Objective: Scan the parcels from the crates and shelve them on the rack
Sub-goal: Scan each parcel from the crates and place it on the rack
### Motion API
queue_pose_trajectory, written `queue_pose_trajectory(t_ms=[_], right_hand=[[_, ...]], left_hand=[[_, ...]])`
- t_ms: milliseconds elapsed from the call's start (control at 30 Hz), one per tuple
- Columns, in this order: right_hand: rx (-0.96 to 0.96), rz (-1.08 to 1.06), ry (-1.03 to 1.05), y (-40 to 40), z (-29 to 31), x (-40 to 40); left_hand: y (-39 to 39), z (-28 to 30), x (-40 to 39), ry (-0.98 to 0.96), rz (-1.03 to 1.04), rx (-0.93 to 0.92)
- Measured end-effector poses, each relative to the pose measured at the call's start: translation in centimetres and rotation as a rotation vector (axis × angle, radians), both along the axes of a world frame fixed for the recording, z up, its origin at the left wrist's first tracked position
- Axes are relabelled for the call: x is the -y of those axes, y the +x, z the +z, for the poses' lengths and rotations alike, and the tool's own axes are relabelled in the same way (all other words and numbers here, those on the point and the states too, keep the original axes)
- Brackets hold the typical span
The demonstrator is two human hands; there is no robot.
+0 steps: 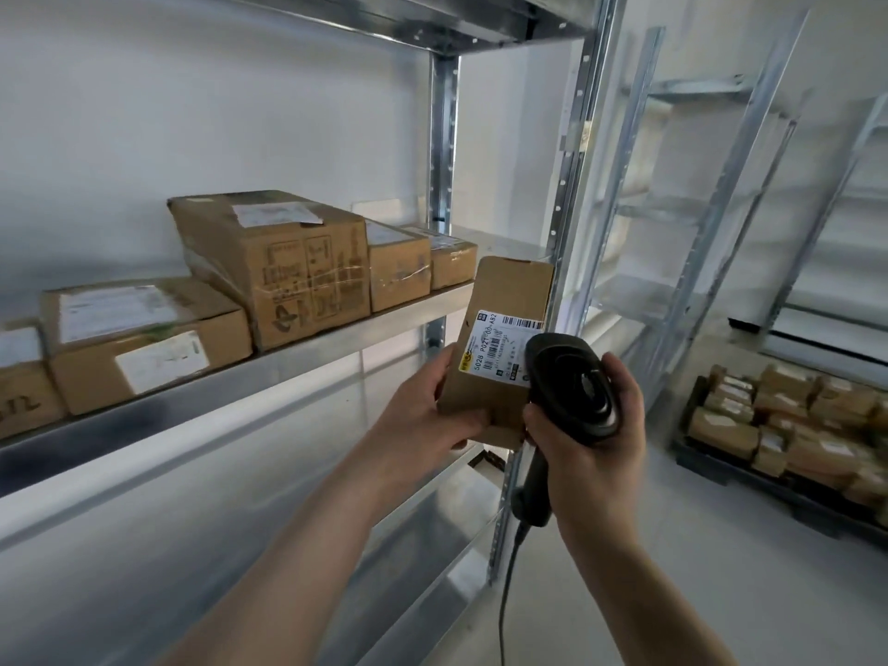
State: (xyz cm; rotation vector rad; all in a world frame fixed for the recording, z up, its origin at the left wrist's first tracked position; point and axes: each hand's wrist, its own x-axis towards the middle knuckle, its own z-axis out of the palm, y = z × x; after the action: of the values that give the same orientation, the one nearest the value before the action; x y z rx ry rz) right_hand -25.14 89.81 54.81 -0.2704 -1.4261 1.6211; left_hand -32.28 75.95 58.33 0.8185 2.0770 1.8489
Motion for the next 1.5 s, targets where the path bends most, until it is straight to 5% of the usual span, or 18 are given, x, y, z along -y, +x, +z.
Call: queue_pose_trajectory(t_ms=[467, 800, 967, 1300, 1500], right_hand=[[-0.018, -0.038, 0.104, -11.2, 4.2, -9.2], [-0.087, 0.144, -0.011, -19.9, 5.8, -15.8], [-0.072, 0.339, -0.048, -24.0, 6.6, -20.1], [0.065, 0.667, 0.023, -30.2, 6.1, -24.2], [0.073, 0.802, -0.017, -32.4, 6.0, -24.7]], left_hand=[[-11.6, 3.2, -8.9, 0.038, -0.056, -0.141], [-17.0, 4.6, -14.3, -0.009, 0.195, -0.296], [-18.3, 4.4, -18.3, -0.194, 0.401, -0.342], [-18.5, 4.6, -23.3, -0.881, 0.96, -0.614], [-20.0, 4.4, -23.4, -1.0, 1.178, -0.752]])
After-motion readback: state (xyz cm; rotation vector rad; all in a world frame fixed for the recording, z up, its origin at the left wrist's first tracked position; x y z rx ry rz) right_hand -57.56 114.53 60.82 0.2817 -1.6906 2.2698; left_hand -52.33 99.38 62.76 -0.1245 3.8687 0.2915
